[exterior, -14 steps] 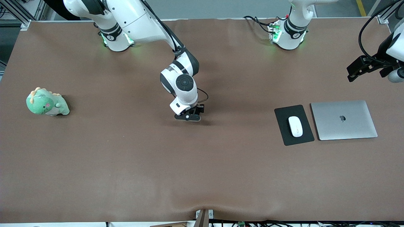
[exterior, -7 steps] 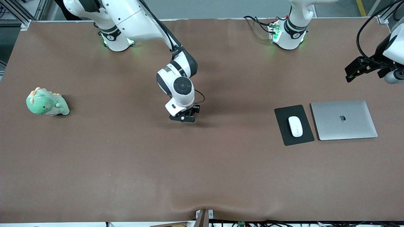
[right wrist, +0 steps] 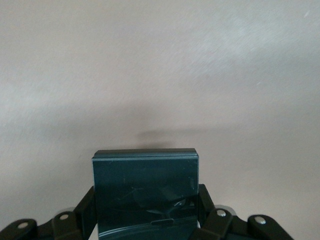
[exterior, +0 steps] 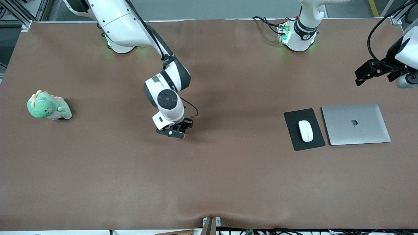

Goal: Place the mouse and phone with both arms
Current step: 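Carry the phone with the right gripper toward the green plush toy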

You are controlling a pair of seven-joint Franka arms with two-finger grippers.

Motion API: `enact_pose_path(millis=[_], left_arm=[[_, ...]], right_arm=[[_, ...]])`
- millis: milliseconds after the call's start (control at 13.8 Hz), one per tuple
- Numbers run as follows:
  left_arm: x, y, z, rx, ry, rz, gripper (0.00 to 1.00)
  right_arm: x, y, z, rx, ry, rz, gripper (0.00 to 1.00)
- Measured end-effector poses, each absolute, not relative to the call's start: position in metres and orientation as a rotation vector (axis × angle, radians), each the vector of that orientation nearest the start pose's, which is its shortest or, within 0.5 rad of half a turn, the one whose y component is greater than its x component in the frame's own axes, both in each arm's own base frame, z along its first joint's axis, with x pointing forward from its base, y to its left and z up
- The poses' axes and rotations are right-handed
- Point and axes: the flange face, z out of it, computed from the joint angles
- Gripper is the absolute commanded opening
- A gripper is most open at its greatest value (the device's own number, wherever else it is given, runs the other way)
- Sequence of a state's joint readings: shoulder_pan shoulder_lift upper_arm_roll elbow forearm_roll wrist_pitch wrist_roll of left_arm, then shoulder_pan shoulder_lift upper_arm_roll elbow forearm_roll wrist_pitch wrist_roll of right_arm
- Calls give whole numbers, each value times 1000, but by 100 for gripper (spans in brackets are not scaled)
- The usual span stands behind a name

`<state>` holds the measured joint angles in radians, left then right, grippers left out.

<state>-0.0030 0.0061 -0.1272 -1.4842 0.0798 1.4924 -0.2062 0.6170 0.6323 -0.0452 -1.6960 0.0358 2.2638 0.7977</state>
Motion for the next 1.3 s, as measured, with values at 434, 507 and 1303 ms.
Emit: enact_pose_path(millis=[434,507,1303], left_arm=[[550,-61,646,-3061,-128,2,100],[550,-61,646,-3061,-128,2,100],[550,-60,646,-3060,-132,1,100]], right_arm=[[595,285,225,-3184,369,181,0],[599,265,226,-3184,361,197,0],[595,125,200,-3167,180,261,0]])
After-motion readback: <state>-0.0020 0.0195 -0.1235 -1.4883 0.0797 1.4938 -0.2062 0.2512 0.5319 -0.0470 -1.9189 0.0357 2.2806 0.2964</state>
